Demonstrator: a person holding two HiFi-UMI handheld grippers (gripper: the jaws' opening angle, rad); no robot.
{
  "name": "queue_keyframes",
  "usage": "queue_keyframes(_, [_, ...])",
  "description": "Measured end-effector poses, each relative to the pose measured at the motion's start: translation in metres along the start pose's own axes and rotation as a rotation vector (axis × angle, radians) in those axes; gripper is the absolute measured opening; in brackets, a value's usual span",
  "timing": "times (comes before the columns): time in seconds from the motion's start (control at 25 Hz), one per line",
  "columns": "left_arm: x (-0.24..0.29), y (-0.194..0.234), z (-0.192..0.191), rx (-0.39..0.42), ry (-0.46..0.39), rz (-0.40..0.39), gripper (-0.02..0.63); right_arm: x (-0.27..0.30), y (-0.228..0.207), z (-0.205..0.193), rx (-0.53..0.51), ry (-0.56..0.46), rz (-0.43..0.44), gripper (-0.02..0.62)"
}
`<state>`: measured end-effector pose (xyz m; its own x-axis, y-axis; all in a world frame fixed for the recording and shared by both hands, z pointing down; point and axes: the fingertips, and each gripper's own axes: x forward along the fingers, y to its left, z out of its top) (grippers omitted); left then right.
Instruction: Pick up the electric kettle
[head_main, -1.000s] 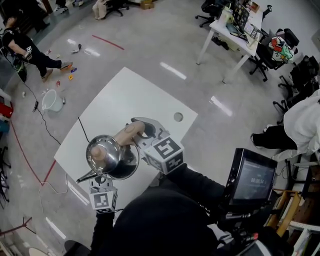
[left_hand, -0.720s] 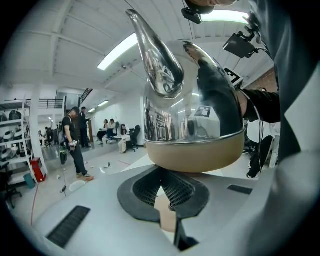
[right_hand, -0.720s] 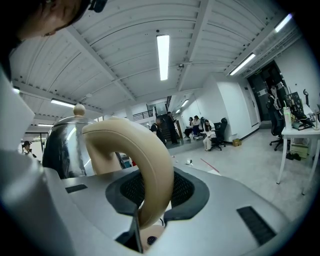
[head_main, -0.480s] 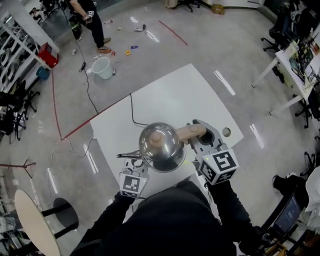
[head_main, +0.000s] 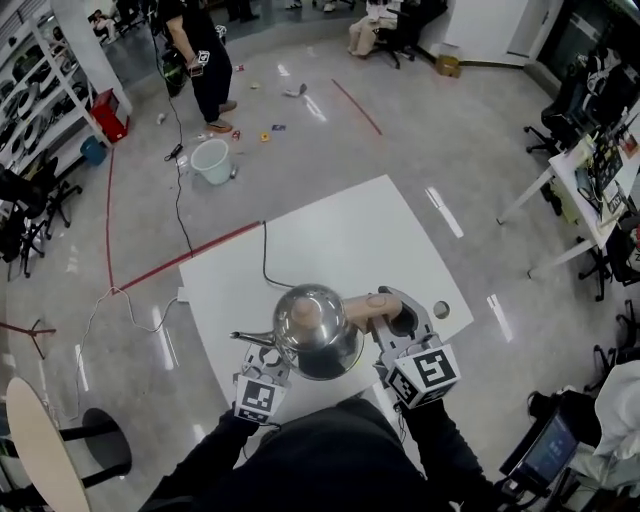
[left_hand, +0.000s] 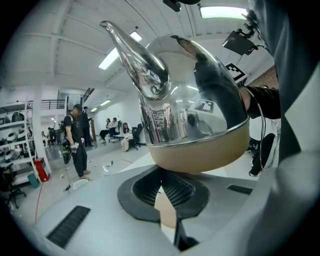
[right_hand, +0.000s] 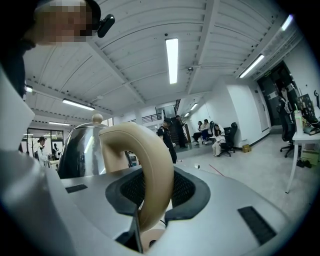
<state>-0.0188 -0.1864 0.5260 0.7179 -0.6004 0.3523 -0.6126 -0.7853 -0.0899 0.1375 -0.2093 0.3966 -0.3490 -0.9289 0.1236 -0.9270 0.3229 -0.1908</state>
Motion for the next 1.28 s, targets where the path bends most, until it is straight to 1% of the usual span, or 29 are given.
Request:
queue_keyframes(0.16, [0.006, -0.001, -0.003, -0.010, 0.003, 0.001, 0.017, 0.000, -0.001, -0.001, -0.016, 0.001, 0.015, 0.089])
queue_keyframes(0.24, [0.010, 0.000, -0.001, -0.010, 0.000, -0.002, 0.017, 0.000, -0.003, 0.002, -0.033, -0.015, 0.016, 0.089])
queue_keyframes(0.36, [0.011, -0.001, -0.002, -0.002, 0.012, -0.005, 0.017, 0.000, -0.001, 0.012, -0.030, -0.016, 0.015, 0.087])
queue_keyframes(0.52, [0.015, -0.004, -0.007, -0.011, 0.021, 0.002, 0.017, -0.002, -0.004, 0.002, -0.050, -0.032, 0.042, 0.087])
queue_keyframes(0.68, [0.019, -0.009, -0.006, -0.015, 0.024, 0.004, 0.017, -0.006, -0.006, 0.006, -0.045, -0.042, 0.056, 0.087])
queue_keyframes(0.92, [0.017, 0.000, -0.009, -0.016, 0.033, 0.005, 0.017, 0.003, 0.003, 0.009, -0.058, -0.052, 0.080, 0.087])
queue_keyframes(1.28, [0.019, -0.004, -0.010, -0.010, 0.020, 0.013, 0.017, 0.000, 0.002, 0.010, -0.035, -0.060, 0.085, 0.087])
